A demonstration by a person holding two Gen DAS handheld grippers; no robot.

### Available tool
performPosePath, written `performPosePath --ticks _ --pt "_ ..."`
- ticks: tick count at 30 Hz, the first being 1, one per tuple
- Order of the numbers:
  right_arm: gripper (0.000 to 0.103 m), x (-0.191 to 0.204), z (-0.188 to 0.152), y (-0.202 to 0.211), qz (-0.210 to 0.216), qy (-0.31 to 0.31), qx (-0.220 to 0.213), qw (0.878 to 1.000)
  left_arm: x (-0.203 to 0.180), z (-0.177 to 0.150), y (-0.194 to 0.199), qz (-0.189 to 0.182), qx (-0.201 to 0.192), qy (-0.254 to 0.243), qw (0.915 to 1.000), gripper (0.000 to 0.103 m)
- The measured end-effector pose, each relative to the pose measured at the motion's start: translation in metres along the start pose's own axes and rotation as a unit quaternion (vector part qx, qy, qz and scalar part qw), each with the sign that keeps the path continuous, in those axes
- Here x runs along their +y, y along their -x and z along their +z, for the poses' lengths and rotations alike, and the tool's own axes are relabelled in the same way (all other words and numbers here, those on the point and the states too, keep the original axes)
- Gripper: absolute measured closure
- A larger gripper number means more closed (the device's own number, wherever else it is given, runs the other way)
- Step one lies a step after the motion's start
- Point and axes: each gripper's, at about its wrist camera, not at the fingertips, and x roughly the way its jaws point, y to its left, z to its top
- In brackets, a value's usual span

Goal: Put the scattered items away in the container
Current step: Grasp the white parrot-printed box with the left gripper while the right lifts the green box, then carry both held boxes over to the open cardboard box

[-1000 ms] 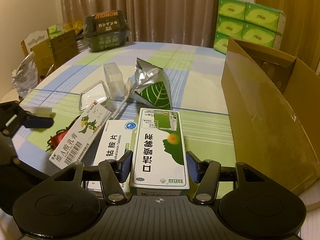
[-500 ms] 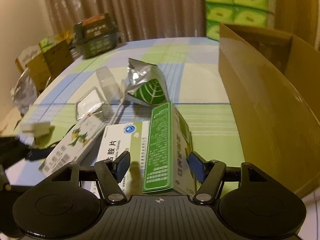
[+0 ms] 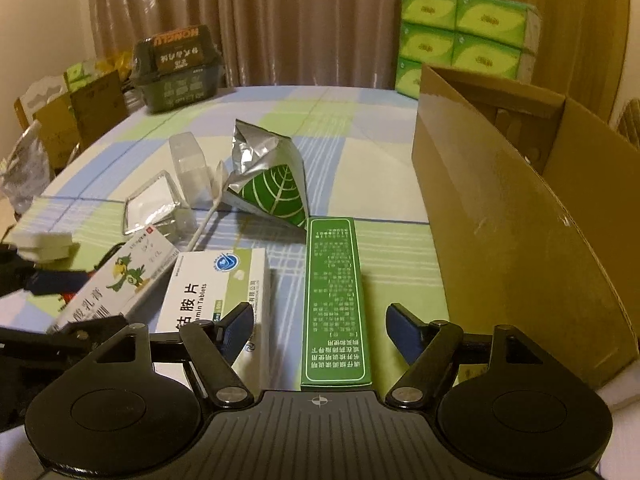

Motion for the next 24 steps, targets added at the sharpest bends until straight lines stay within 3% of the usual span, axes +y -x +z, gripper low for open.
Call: performPosePath --ticks 3,8,12,13,16,19,24 --pt "0.033 0.002 -0.001 -0.001 -0.007 0.011 -0.001 1.000 -0.005 0.005 -0.010 0.011 0.013 -0.021 0.9996 0.062" --pt "0.045 0.003 -0.002 -0.006 -0.011 0.017 0.006 1.000 -0.021 0.005 -0.021 0.037 0.028 -0.088 0.9951 0.062" --pt "0.074 0.002 -0.002 -0.007 -0.008 0.017 0.012 1.000 -0.026 0.003 -0.022 0.049 0.027 -0.117 0.9916 0.067" --pt "0.075 0.001 -0.002 -0.005 -0.008 0.017 0.011 1.000 -0.025 0.003 -0.020 0.045 0.026 -0.114 0.9921 0.068" --pt "0.075 0.001 -0.002 -0.001 0.000 0.014 0.014 1.000 -0.020 0.000 -0.010 0.020 0.024 -0.087 0.9958 0.070" --pt "0.075 0.000 -0.004 0.006 0.006 0.009 0.020 1.000 -0.008 -0.005 0.001 -0.032 0.032 -0.013 0.9989 0.070" --pt "0.075 0.000 -0.013 0.014 0.000 0.001 0.038 0.999 0.001 -0.015 0.011 -0.078 0.045 0.075 0.9931 0.070"
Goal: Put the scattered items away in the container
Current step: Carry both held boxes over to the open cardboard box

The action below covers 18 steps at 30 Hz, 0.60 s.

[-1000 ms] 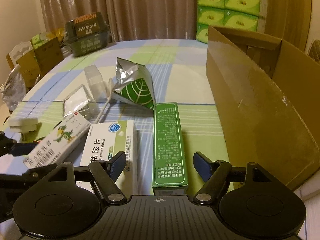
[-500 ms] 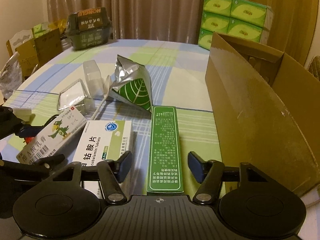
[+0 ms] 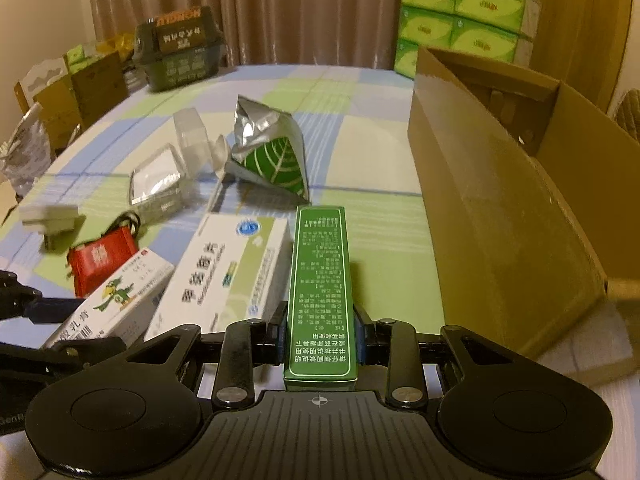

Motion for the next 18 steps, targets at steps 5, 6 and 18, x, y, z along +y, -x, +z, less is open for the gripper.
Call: performPosePath --ticks 5,6,18 --pt "0.061 0.005 -0.003 -0.002 -0.010 0.020 -0.006 1.000 -0.006 -0.001 -0.005 0.014 0.003 -0.006 0.9999 0.058" --pt "0.059 0.005 -0.002 -0.002 -0.014 0.026 -0.009 1.000 -0.007 -0.001 -0.005 0.016 0.002 -0.008 0.9998 0.058" --pt "0.059 0.009 0.009 -0.016 -0.003 0.043 0.008 0.999 -0.009 0.010 -0.019 0.030 0.018 -0.034 0.9988 0.069"
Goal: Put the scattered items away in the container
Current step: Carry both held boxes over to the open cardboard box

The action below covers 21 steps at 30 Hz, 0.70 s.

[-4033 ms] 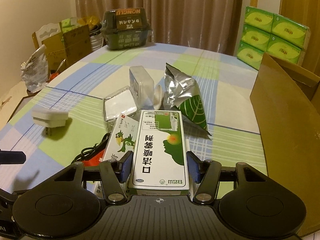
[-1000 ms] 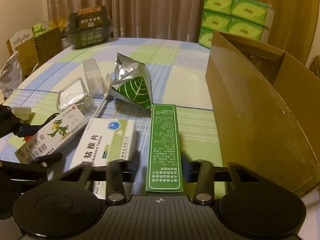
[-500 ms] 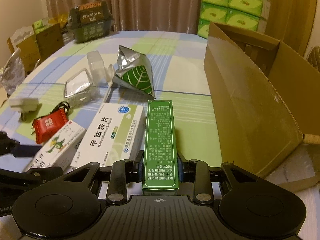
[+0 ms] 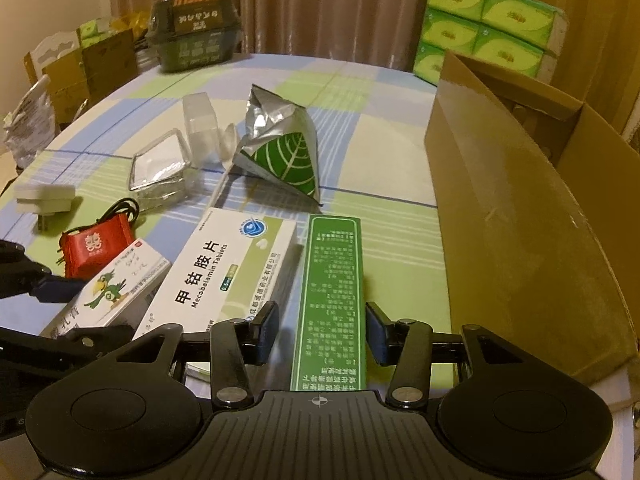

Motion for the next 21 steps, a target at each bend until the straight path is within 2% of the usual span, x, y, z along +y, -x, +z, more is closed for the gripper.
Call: performPosePath --ticks 2,3,4,21 --pt "0.060 0.001 0.000 0.000 0.001 0.004 0.002 1.000 -0.001 -0.001 0.001 0.004 -0.003 -0.003 1.0000 0.070" --pt "0.070 0.002 0.000 0.000 0.001 0.006 0.002 1.000 -0.002 -0.002 0.001 0.003 -0.005 -0.003 1.0000 0.070" --pt "0.075 0.002 -0.001 0.001 -0.002 0.008 0.001 1.000 -0.001 -0.003 0.002 0.000 -0.006 0.000 1.0000 0.070" --pt "0.076 0.008 -0.004 0.066 0.001 0.004 -0.055 0.998 0.002 -0.016 0.048 -0.007 -0.032 0.032 0.9990 0.070"
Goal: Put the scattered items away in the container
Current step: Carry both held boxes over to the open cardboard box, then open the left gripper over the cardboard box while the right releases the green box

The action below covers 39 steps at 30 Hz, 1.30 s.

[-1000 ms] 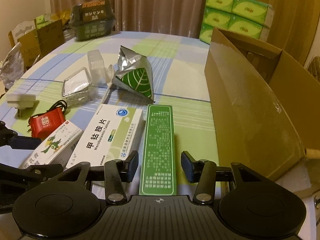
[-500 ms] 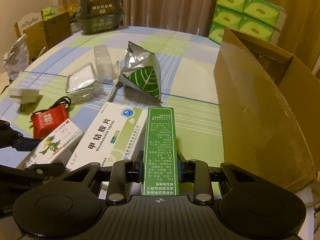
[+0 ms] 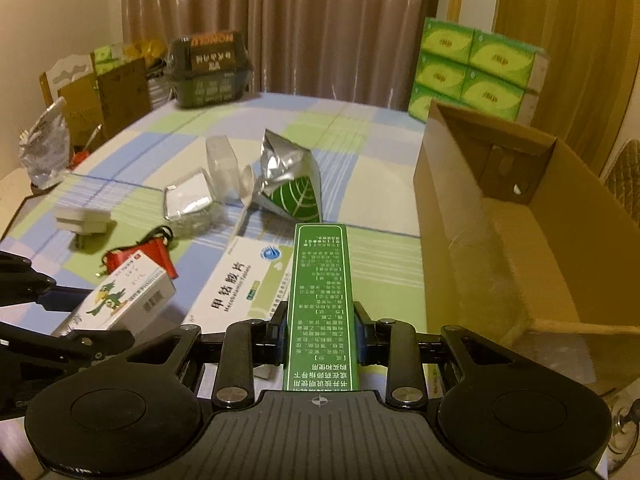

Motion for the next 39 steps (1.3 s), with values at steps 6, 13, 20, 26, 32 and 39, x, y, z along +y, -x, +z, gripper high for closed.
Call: performPosePath --ticks 6,13,20,26,32,39 --pt "0.076 -0.004 0.013 0.032 -0.007 -0.001 -0.038 0.999 -0.009 0.006 0.018 -0.005 -0.020 -0.004 0.9998 0.070" --pt "0.076 -0.025 0.027 0.067 -0.034 -0.008 -0.083 0.996 -0.027 0.027 0.040 -0.023 -0.052 -0.009 0.9984 0.070" --pt "0.076 -0.065 0.032 0.092 -0.081 -0.018 -0.114 0.990 -0.062 0.064 0.048 -0.063 -0.087 -0.021 0.9941 0.070" --pt "0.076 -0.104 0.030 0.097 -0.114 -0.031 -0.122 0.985 -0.099 0.105 0.047 -0.105 -0.111 -0.028 0.9879 0.070" --pt "0.076 -0.138 0.027 0.095 -0.130 -0.047 -0.127 0.982 -0.133 0.142 0.037 -0.138 -0.121 -0.022 0.9828 0.070" --pt "0.076 -0.168 0.025 0.087 -0.136 -0.072 -0.129 0.980 -0.155 0.171 0.017 -0.155 -0.122 -0.010 0.9803 0.070"
